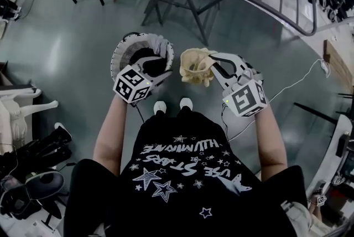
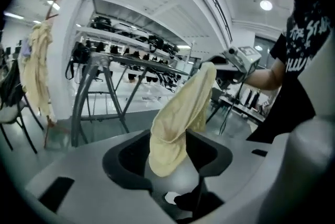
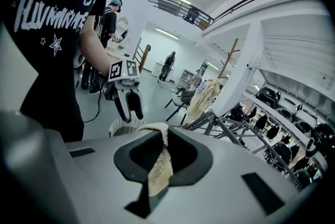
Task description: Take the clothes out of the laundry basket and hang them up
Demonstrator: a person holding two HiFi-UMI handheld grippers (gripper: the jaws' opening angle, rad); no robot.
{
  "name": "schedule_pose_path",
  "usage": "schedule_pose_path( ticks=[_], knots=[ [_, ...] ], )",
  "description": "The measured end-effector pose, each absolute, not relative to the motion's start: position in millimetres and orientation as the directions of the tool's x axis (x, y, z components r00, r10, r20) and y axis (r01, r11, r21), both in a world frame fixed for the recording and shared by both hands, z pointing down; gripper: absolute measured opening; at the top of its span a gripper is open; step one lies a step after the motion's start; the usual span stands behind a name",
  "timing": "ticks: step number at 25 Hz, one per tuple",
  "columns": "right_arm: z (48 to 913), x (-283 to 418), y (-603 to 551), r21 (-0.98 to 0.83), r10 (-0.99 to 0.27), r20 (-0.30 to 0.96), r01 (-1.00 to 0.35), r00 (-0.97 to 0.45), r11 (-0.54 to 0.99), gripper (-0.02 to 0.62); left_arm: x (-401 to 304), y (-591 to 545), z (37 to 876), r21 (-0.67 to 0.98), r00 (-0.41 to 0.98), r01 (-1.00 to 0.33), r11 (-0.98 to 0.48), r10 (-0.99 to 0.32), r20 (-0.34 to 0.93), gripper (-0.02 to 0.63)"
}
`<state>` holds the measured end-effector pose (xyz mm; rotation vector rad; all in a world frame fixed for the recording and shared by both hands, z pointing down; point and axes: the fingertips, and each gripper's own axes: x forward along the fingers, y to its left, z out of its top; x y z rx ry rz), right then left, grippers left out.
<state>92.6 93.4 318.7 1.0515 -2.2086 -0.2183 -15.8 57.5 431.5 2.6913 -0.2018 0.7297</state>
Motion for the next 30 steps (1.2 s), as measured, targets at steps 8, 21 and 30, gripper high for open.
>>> schedule_pose_path(
  ticks=[8, 21, 30],
  knots=[
    [312.3, 104.0, 97.5, 0.413, -0.752, 0.499, -0.644, -0.432, 0.644, 0.035, 26.1, 110.2, 486.4, 0.466, 0.8, -0.168, -0.869, 0.156, 0.58, 0.311],
    [304.7, 118.4, 111.2, 0.403, -0.757, 0.492, -0.659, -0.43, 0.636, 0.035, 56.5, 92.7, 482.7, 0.491, 0.831, -0.246, -0.836, 0.079, 0.551, 0.046],
    [316.3, 168.7, 126.5, 0.409, -0.765, 0.515, -0.673, -0.388, 0.616, 0.035, 59.4, 37.1, 413.4, 0.336, 0.858, -0.319, -0.886, -0.119, 0.5, 0.043]
  ],
)
